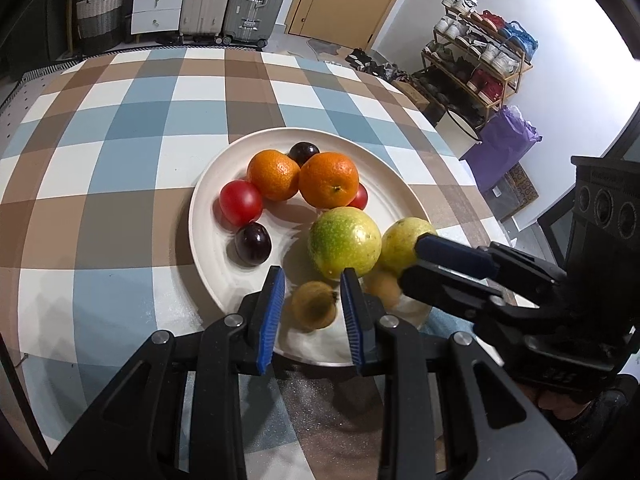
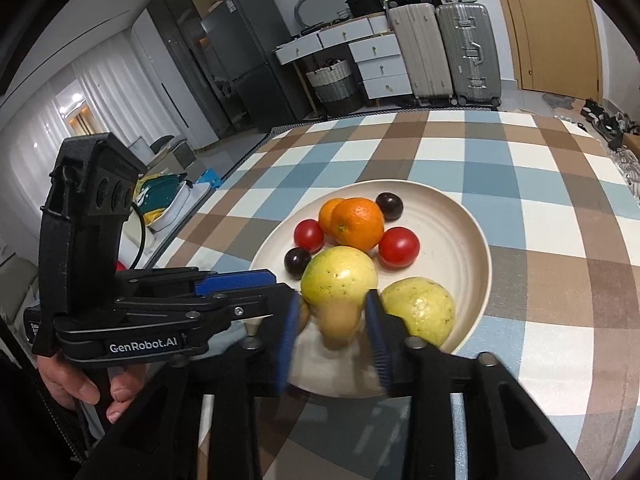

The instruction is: Organize fruits

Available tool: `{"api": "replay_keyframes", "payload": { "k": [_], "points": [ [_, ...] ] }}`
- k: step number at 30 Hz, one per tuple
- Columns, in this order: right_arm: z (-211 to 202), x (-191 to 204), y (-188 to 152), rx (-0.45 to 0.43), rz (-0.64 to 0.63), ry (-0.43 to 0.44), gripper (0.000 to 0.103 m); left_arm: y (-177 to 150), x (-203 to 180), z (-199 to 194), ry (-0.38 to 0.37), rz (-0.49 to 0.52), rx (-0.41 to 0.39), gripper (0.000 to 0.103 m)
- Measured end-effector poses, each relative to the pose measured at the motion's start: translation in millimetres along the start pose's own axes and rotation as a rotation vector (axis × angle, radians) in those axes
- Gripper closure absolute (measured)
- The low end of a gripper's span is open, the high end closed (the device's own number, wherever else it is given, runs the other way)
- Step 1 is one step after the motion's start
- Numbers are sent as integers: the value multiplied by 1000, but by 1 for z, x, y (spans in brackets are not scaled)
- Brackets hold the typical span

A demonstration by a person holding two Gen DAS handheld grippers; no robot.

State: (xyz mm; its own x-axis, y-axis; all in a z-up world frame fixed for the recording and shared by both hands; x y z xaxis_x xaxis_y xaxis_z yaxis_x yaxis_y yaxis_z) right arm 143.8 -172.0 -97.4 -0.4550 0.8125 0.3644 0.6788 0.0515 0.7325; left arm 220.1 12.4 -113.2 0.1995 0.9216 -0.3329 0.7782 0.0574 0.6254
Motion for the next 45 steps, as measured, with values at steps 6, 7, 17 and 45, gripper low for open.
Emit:
{"api": "replay_keyframes", "payload": {
  "k": [6,7,17,45],
  "points": [
    [-16,-2,4,-55,6,-21,54,1,-2,-16,-1,2,-39,67],
    [-19,-1,4,-64,6,-25,54,1,-3,-20,5,5,-47,66],
    [-57,14,10,-177,-17,-31,51,-4,-10,-64,41,13,-142,45],
    [-129,44,-16,-449,-89,-106,1,-31,-52,-153,184,108,-445,1]
  ]
}}
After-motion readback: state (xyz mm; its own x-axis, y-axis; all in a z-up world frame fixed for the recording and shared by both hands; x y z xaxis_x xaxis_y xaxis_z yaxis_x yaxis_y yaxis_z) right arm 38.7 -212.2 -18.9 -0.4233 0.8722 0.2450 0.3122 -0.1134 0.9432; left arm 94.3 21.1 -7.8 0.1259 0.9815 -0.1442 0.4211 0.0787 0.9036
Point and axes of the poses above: each gripper's, at about its wrist camera, not at the fingertips, and z roughly the way its jaws point, x to its left, y to its top, the point moved 1 cm from there along z, roughly the way its jaws point, and after that the axes turned 7 degrees about -x, right-handed, at the moved point
